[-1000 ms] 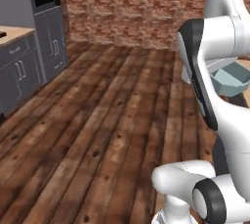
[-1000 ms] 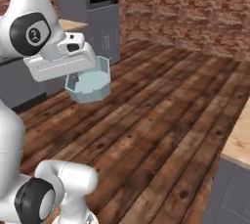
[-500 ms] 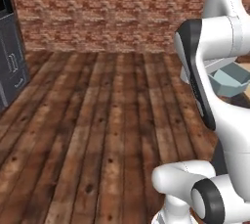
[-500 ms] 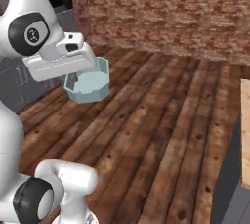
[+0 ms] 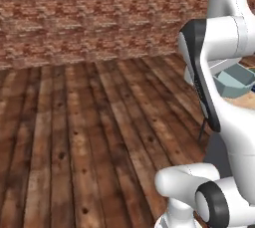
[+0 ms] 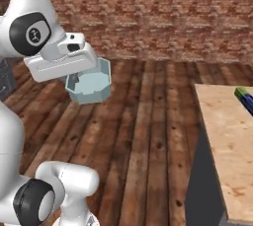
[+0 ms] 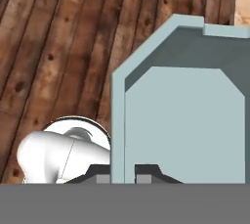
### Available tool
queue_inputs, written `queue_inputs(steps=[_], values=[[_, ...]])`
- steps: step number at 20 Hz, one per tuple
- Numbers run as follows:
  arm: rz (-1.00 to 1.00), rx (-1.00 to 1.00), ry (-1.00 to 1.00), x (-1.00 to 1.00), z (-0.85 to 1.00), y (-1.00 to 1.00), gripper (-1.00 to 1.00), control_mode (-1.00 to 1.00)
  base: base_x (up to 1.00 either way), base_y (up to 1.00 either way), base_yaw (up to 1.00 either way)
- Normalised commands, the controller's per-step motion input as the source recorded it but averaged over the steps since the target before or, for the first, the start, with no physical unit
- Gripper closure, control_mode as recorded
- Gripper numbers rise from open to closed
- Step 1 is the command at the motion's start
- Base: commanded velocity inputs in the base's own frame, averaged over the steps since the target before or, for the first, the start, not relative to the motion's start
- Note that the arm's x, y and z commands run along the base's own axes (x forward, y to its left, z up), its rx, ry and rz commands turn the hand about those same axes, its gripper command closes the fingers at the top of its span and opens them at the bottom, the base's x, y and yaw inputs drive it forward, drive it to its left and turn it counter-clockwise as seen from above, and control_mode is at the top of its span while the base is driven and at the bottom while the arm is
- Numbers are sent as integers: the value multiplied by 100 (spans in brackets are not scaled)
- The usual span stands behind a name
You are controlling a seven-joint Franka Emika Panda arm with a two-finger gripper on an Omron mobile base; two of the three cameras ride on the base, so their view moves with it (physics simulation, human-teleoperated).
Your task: Retrieve the tupperware and aluminum foil from the cabinet and place them on the dining counter near the plate with lemon wedge and broccoli to prepare for storing leftovers.
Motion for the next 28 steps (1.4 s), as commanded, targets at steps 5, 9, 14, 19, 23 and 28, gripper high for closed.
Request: queue_inputs(steps=[5, 9, 14, 19, 23, 28], values=[[0, 0, 0, 0, 0, 0, 100, 100, 100, 13, -48], [0, 0, 0, 0, 0, 0, 100, 100, 100, 24, -48], [0, 0, 0, 0, 0, 0, 100, 100, 97, 42, -54], [0, 0, 0, 0, 0, 0, 100, 100, 86, 66, -58], [0, 0, 0, 0, 0, 0, 100, 100, 85, 82, -57], [0, 0, 0, 0, 0, 0, 100, 100, 86, 97, -56]])
